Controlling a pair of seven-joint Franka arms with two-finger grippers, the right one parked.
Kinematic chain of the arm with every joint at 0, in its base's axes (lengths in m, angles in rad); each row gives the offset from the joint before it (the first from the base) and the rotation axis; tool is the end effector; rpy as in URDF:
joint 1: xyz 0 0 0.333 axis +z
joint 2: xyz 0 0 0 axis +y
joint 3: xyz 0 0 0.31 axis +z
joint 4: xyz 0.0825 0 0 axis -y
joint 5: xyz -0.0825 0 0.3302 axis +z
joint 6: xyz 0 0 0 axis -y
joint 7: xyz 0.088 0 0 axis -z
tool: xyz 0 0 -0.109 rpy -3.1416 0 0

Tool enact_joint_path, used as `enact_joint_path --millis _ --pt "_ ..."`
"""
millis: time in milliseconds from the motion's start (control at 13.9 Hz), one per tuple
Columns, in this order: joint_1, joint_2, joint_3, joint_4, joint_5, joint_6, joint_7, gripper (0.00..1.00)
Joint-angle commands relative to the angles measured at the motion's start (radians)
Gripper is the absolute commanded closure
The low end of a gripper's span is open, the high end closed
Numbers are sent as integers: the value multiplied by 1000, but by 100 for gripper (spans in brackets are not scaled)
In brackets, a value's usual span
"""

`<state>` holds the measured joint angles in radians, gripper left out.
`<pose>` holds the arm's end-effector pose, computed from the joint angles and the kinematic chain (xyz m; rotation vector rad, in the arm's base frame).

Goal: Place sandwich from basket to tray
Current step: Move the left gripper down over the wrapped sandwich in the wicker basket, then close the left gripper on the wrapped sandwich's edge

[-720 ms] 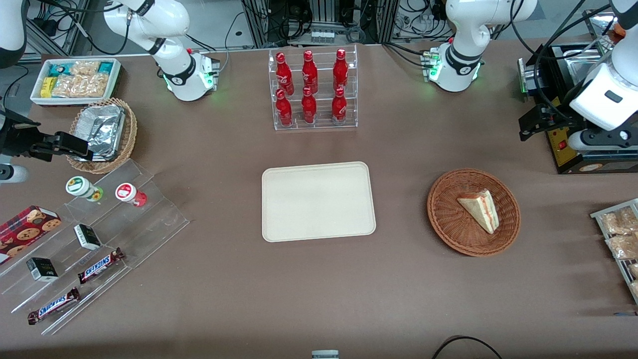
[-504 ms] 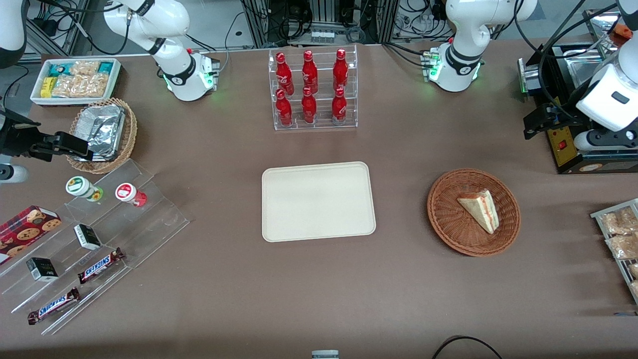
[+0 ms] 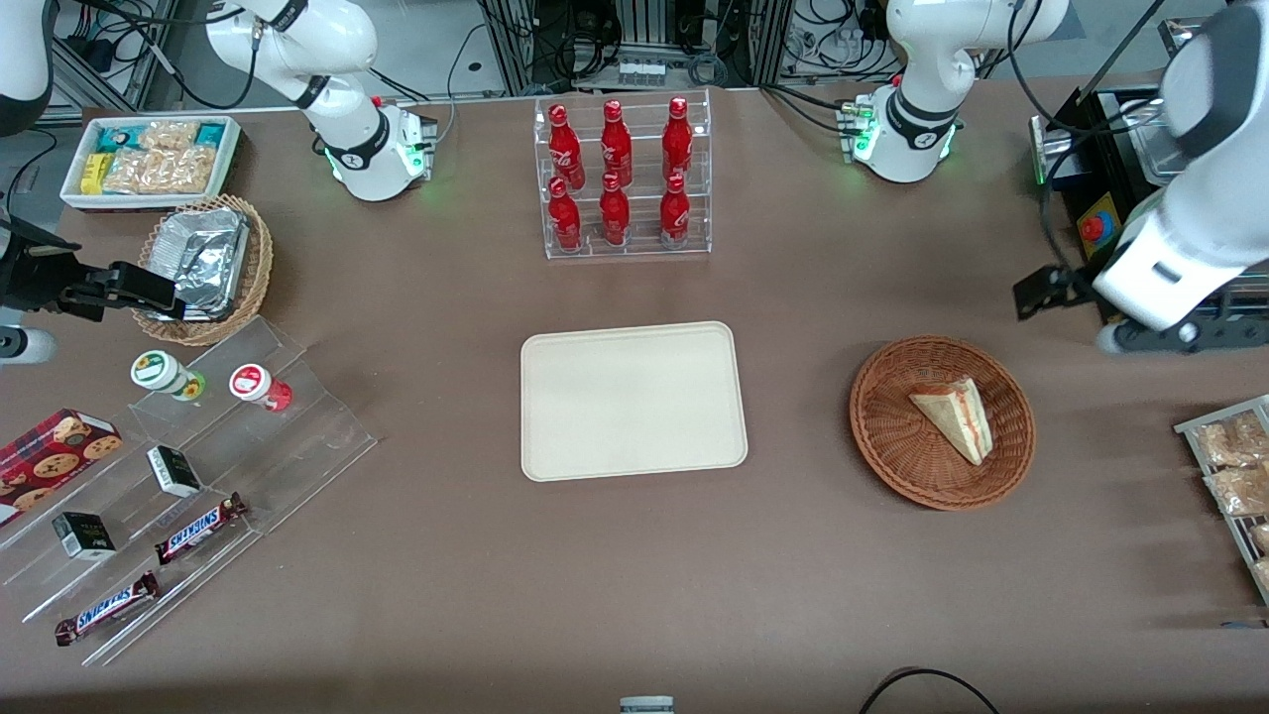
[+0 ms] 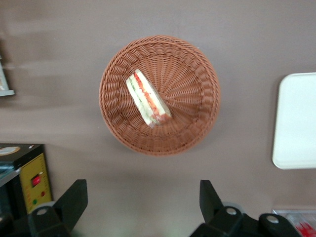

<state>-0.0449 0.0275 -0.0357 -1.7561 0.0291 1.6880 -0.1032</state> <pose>0.5070 -0.0379 0.5347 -3.1018 -0.0276 0.1438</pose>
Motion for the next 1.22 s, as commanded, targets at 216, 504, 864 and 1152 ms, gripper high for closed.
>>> enact_joint_path --millis 216,504,864,1152 --pt "0 -20 39 -365 -3 492 -231 0" --pt "-10 61 37 -453 3 702 -438 0" --pt "-12 138 34 -456 14 746 -449 0" --pt "-13 181 34 -459 14 780 -463 0"
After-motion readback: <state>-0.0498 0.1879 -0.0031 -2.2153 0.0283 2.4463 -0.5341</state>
